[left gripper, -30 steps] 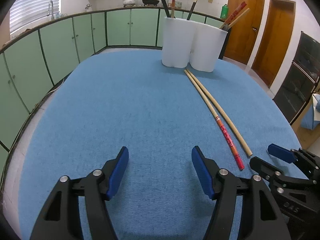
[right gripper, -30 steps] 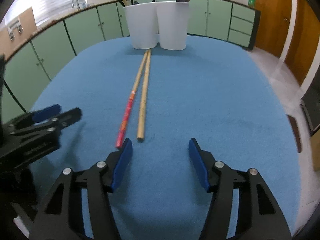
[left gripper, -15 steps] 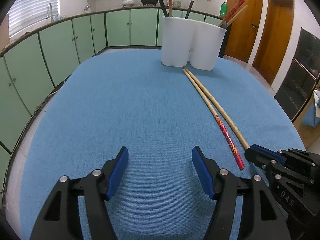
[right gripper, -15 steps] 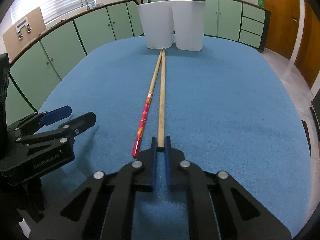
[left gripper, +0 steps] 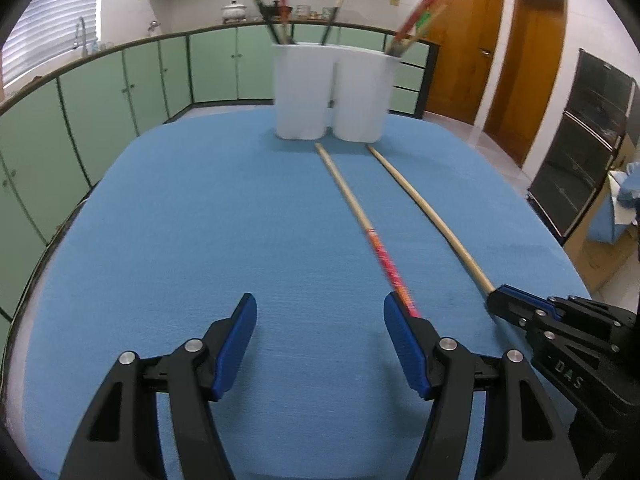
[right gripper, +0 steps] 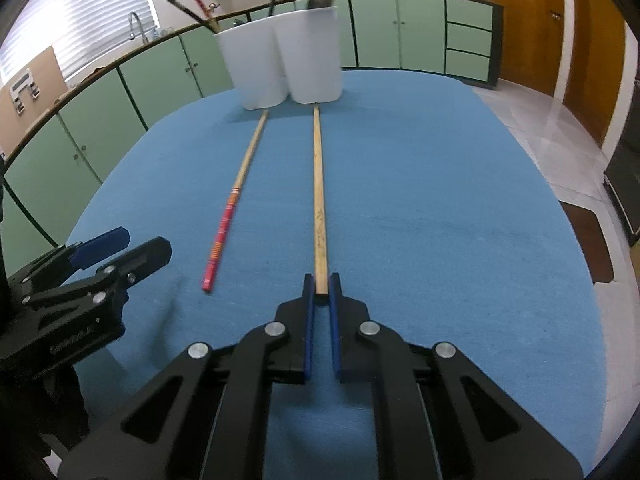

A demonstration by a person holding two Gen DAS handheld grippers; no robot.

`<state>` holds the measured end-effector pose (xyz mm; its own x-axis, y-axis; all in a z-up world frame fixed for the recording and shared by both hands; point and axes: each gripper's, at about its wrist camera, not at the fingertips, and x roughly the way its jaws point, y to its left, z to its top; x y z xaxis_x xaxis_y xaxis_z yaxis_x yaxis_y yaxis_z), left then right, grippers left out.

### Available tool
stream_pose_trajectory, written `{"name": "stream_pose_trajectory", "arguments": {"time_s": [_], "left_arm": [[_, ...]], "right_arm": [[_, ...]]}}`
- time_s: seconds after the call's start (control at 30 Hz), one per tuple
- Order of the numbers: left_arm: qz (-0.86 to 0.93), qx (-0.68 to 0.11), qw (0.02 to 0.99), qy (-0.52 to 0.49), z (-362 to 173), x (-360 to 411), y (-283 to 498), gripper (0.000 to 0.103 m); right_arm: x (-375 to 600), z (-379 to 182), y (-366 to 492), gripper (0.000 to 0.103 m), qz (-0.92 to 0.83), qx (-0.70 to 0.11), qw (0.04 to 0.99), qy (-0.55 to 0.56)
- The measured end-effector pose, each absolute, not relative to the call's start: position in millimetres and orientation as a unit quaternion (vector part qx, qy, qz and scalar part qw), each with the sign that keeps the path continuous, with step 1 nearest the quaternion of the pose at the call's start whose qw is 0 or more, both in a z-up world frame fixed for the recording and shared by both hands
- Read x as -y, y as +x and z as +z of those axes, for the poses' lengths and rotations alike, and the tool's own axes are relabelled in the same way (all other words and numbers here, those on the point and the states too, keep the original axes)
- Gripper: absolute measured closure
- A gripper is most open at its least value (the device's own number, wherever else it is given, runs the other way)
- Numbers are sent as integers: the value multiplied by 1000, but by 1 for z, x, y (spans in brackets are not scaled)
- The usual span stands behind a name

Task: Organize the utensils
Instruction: 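Grasp the plain wooden chopstick with the right tool while the left grasps the red chopstick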

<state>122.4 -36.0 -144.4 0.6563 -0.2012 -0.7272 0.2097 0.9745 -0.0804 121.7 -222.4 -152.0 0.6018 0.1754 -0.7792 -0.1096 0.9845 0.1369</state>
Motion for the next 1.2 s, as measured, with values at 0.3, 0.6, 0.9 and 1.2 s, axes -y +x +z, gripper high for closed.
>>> {"name": "stream_pose_trajectory", "arguments": {"time_s": [0.3, 0.6, 0.9, 1.2], "left_arm": [[-137, -420, 897, 5, -151, 63, 125, 38], [-114, -431, 895, 16, -156, 69, 129, 52], [-110, -435, 893, -36, -155, 36, 132, 95], [-121, -431, 894, -27, -156, 34, 130, 87]], "right_arm": [[238, -153, 126, 97, 77, -440, 893, 43], [240, -153, 127, 97, 84, -442, 892, 48], [236, -152, 125, 96, 96, -441, 891, 35], [233, -153, 127, 95, 94, -443, 891, 28]]}}
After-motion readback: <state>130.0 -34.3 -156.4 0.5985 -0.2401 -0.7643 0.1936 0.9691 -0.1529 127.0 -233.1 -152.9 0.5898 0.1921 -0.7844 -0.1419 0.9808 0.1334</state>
